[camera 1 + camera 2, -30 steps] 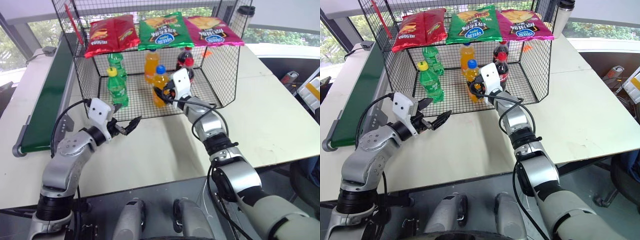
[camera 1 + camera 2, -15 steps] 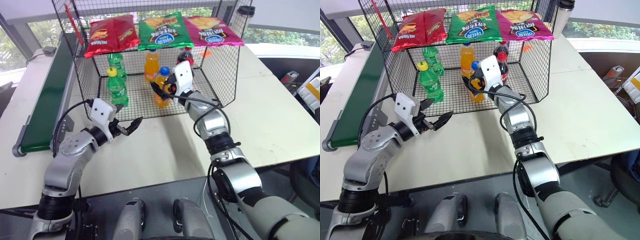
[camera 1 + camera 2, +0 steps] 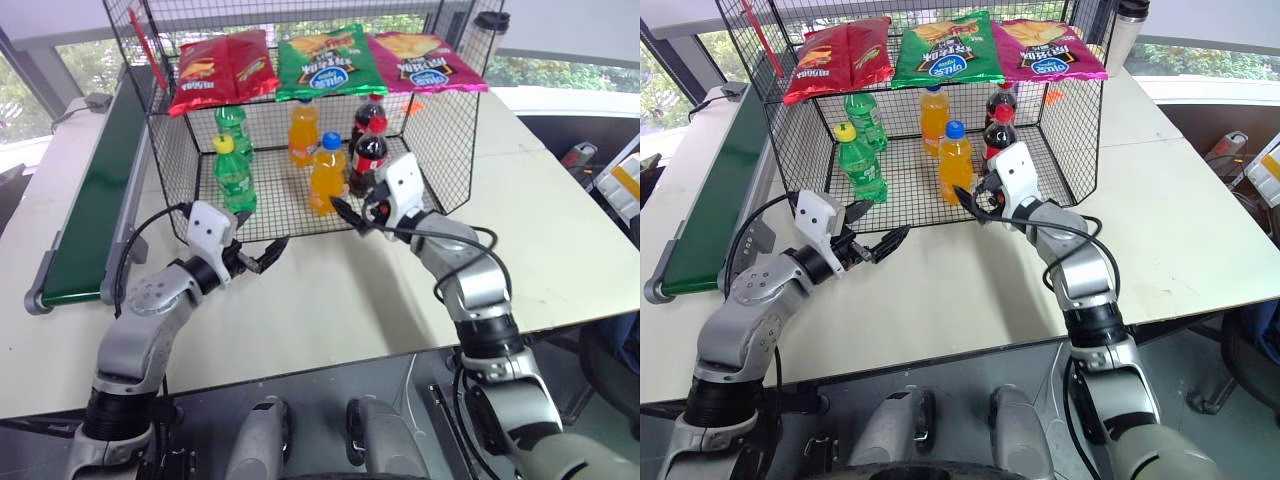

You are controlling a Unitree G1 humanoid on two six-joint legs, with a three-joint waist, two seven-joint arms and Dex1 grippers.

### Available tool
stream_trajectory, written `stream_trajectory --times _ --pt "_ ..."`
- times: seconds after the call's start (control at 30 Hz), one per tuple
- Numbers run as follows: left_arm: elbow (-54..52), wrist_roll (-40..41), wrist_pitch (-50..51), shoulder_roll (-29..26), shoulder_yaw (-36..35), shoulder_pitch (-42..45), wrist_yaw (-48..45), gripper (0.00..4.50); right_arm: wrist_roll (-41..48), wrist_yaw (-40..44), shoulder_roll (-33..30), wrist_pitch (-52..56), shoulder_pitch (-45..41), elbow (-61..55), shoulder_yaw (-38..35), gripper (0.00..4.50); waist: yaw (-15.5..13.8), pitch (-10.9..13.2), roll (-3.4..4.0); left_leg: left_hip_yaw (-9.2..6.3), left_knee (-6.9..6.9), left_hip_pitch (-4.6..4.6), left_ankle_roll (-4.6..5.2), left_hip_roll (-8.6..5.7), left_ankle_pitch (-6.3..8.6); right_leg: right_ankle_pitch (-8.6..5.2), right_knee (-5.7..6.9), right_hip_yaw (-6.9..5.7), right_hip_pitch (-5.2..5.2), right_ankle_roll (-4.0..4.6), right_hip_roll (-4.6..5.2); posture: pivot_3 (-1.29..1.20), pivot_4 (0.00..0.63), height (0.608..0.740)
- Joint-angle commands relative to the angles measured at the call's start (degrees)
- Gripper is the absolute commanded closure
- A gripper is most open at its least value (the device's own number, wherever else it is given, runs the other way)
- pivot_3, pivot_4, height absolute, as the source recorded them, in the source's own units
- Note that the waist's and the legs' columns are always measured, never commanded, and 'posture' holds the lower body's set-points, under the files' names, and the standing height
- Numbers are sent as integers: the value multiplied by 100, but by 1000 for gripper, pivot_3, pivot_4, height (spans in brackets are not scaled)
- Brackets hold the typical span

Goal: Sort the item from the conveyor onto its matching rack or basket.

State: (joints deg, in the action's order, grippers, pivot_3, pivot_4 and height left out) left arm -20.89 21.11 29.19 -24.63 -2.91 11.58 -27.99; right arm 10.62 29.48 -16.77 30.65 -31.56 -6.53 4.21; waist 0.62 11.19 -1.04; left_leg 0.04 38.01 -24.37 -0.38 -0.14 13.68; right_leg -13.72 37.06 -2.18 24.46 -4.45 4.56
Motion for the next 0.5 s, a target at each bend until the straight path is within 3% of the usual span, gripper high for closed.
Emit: stream_trajectory --times 0.03,0.23,0.5 --pt "-241 -141 -162 -16 0 -142 78 0 629 242 -153 697 371 -1129 -149 98 -1 0 0 0 0 0 0 0 0 0 0 0 0 0 0 0 150 739" --pt "-321 -219 -171 -38 -28 -338 107 0 1261 202 -261 1454 846 -1801 -444 98 -6 0 0 -1 1 2 2 2 -1 -9 -1 0 0 16 2 0 150 739" --pt "-436 -73 -76 -64 -116 -449 39 0 1485 115 -346 1654 1163 -2036 -435 98 -14 0 0 -1 1 1 2 1 -1 -10 -6 6 0 18 5 0 150 739"
